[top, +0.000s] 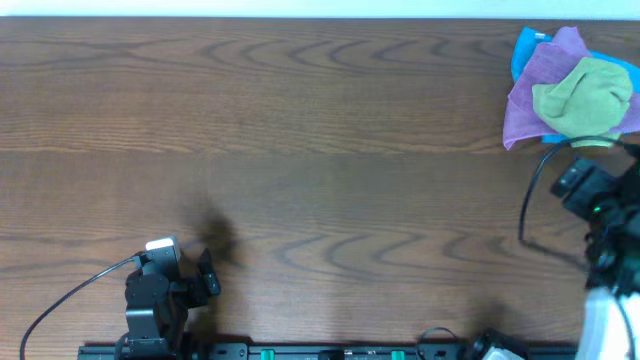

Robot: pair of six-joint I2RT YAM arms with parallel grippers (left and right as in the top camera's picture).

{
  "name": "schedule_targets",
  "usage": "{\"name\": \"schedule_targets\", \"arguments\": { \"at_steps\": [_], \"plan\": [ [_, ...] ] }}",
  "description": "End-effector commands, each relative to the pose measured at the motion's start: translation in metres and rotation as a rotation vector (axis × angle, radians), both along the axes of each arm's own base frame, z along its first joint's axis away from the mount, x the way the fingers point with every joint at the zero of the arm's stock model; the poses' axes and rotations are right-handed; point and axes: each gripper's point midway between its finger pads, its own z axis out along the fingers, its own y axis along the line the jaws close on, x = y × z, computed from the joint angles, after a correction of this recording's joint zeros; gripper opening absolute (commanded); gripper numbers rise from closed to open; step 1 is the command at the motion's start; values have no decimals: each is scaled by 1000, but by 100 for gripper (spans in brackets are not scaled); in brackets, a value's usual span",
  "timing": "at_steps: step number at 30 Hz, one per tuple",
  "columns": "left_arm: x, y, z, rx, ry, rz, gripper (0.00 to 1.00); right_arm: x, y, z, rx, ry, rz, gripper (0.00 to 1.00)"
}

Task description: Fold the cloth

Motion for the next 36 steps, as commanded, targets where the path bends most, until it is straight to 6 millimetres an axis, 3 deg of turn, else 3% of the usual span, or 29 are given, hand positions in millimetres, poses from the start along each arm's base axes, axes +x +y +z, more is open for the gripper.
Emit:
{"name": "schedule_targets", "arguments": {
  "at_steps": [1, 5, 13, 20, 23, 29, 32, 36],
  "plan": [
    [-7, 0, -19, 23, 65, -16, 95, 29, 3, -3, 163, -96, 89, 99],
    [-7, 0, -19, 23, 65, -16, 95, 59, -31, -13, 264, -126, 58, 98],
    [-7, 0, -19, 23, 65, -16, 95, 131, -45, -15, 472, -77, 201, 85],
    [-7, 0, -19, 23, 65, -16, 95, 151, -59, -52, 608, 101, 189, 85],
    [-7, 0, -19, 23, 65, -16, 95, 160, -78, -79, 561, 174, 143, 83],
    [-7, 0, -19, 23, 65, -16, 95, 186, -93, -108, 438, 226, 156, 81],
    [-7, 0, -19, 23, 65, -16, 95, 204, -94, -111, 370, 205, 180, 85],
    [-7, 0, -19, 23, 65, -16, 95, 220, -101, -107, 269, 183, 167, 76]
  ]
}}
